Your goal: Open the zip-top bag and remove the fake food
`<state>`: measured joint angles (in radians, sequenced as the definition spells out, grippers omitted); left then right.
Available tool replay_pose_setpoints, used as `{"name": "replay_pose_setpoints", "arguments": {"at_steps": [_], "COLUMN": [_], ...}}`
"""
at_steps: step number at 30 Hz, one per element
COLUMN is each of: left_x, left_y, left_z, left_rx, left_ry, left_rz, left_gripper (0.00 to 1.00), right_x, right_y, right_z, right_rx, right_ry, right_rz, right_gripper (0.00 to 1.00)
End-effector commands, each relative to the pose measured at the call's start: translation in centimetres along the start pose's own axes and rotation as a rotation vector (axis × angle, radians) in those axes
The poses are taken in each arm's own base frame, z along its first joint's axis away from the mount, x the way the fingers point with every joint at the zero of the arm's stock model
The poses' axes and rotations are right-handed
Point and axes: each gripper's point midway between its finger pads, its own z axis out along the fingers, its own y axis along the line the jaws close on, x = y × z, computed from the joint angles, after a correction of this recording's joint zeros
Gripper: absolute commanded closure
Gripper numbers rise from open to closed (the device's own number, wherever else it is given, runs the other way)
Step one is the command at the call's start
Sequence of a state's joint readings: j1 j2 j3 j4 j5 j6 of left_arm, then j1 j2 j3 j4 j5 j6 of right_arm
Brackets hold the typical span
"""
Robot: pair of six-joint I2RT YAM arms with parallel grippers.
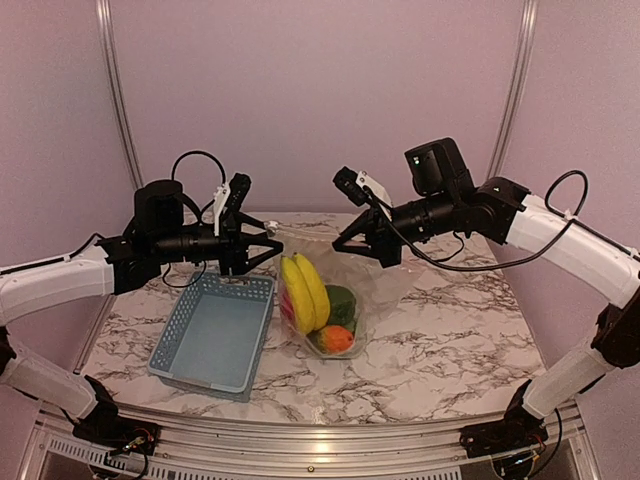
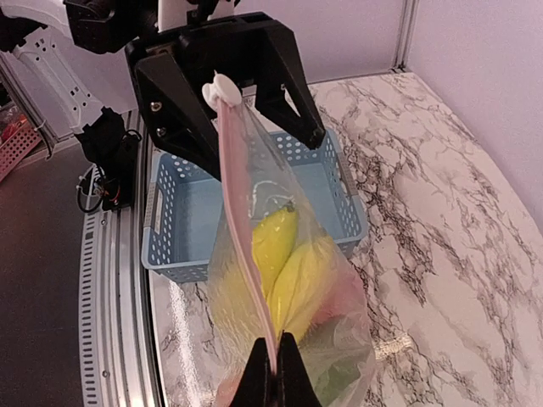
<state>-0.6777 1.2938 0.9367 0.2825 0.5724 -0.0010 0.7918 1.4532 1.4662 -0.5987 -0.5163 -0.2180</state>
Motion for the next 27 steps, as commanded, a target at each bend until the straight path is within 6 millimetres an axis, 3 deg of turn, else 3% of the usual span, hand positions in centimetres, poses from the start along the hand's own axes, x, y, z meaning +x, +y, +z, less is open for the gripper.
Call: {"name": "replay_pose_setpoints", "arguments": {"at_steps": [1,6,9,12,17,20,27], "left_x": [-1.7,-1.6,-1.9,-2.1,-2.0,-1.9,-1.5], "left_y": [-1.1,-1.5,-1.8,-2.0,-2.2,-1.9,-0.6], "left_z": [0.6,0.4,0.5,0.9,1.6,2.0,2.9], "left_rx": [0.066,0.076,0.092,0.101,0.103,0.092,0.042], "left_ry": [-0.045,-0.025,-0.011,-0.005,0.014,0.027,0.068], "left_rz": [0.081,0.082,0.066,0.031,0.008,-0.044,-0.132], "left_gripper": [0.53,0.85,1.0,1.0,1.0,1.0,1.0], "right_x": [-2.1,-1.5,-1.2,-1.7,-4.5,-6.2,-7.3], "right_y": [0.9,0.1,-0.5,-0.9,-0.6,0.0,0.9], "right_z": [-1.4,-1.6,-1.8,-1.8,-1.5,-0.9,2.3], "right_rx": [-0.034,-0.013,0.018,0.031,0.003,0.008,0.024], "right_ry": [-0.08,-0.068,-0.063,-0.073,-0.15,-0.179,-0.136], "right_rz": [-0.068,-0.054,-0.042,-0.042,-0.042,-0.077,-0.149], "right_gripper": [1.0,1.0,0.97,0.77,0.42,0.39,0.43]}}
